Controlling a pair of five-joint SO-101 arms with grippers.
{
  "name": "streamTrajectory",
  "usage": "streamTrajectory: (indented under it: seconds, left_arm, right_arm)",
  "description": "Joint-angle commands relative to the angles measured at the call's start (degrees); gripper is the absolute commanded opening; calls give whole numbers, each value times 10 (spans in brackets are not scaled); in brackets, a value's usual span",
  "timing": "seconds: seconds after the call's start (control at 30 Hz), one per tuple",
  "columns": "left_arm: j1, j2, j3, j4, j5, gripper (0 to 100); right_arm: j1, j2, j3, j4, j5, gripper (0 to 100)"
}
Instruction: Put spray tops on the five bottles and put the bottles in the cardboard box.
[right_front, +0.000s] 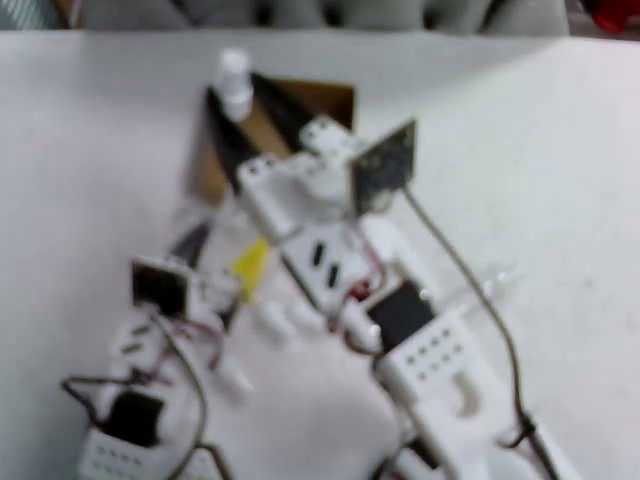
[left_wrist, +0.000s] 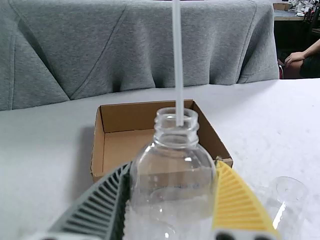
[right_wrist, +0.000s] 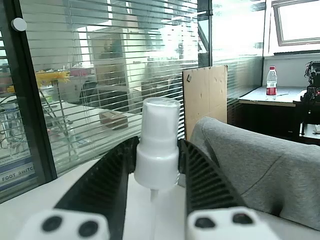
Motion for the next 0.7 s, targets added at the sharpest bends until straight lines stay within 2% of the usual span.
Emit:
streamTrajectory:
  seconds: [0.0, 0.67]
  left_arm:
    - [1, -10, -10, -19, 4, 31]
    - [1, -10, -10, -19, 4, 31]
  right_arm:
    - [0, -5, -25, -22, -4, 15]
    - [31, 22, -24, -25, -9, 15]
